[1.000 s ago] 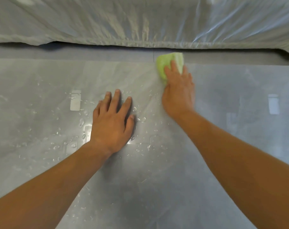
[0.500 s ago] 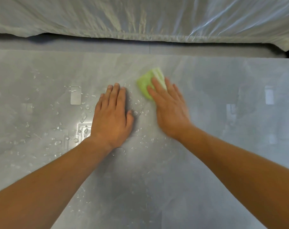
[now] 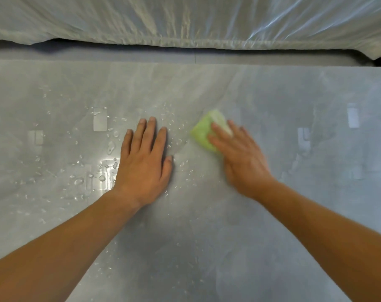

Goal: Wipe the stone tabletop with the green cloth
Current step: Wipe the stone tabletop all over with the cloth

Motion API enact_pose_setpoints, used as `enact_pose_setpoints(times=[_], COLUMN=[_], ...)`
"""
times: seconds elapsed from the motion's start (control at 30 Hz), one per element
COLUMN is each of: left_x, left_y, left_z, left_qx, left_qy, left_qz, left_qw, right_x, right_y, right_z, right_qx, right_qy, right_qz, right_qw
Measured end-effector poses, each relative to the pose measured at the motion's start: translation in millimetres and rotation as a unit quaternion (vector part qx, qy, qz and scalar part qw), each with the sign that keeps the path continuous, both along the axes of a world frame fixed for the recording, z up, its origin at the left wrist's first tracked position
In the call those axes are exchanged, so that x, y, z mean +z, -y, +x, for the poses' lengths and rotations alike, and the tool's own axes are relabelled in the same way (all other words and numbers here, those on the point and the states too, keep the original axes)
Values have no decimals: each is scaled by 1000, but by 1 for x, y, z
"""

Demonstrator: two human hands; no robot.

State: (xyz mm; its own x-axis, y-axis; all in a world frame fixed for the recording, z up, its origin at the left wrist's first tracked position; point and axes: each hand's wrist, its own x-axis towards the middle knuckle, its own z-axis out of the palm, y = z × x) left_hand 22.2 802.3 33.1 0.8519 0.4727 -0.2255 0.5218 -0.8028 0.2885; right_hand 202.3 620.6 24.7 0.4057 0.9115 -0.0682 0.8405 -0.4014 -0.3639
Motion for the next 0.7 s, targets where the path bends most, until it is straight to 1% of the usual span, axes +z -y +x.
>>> enact_pose_setpoints(times=[0.03,0.1,0.13,0.17,0.2,0.3,0.33,0.37,0.4,0.47,0.53,0.57,0.6,0.67,0.7], left_x=[-1,-2,-2,-1,0,2,3,4,4,6,8,9,10,9,8], left_y=[-1,-4,-4,-4,-4,-5,-6,-8,-9,-12,-14,-13,-13,-11,-11], left_z=[0,-1,-1,-2,-2,-2,-3,-4,-5,-11,-19,-23,-27,-32,-33], left_qx=[-2,-2,-4,-7,-9,-10,-12,-14,-15,-11,1,6,7,3,-1], left_qy=[1,1,0,-1,-2,-6,-6,-3,4,16,21,17,8,-5,-5], left_qz=[-1,-1,-1,-1,-2,-11,-15,-21,-30,-44,-38,-32,-28,-25,-24], left_qw=[1000,1000,1000,1000,1000,1000,1000,1000,999,999,999,999,1000,1000,1000], right_x=[0,0,0,0,-1,1,1,1,0,-1,1,1,1,1,1], right_y=[-4,-19,-25,-27,-25,0,7,11,14,14,8,4,1,-3,-9], right_z=[14,23,13,-4,-25,-78,-78,-69,-59,-43,-56,-73,-92,-120,-118], right_qx=[-65,-205,-244,-251,-223,-58,-22,-12,-33,-140,-239,-261,-252,-165,-116], right_qy=[-3,-16,-16,-12,-7,-8,-8,-9,-9,-17,-23,-21,-19,-19,-23], right_qz=[1,1,2,1,-2,-6,0,6,8,12,24,23,20,20,21], right_qw=[998,979,970,968,975,998,1000,1000,999,990,970,965,967,986,993])
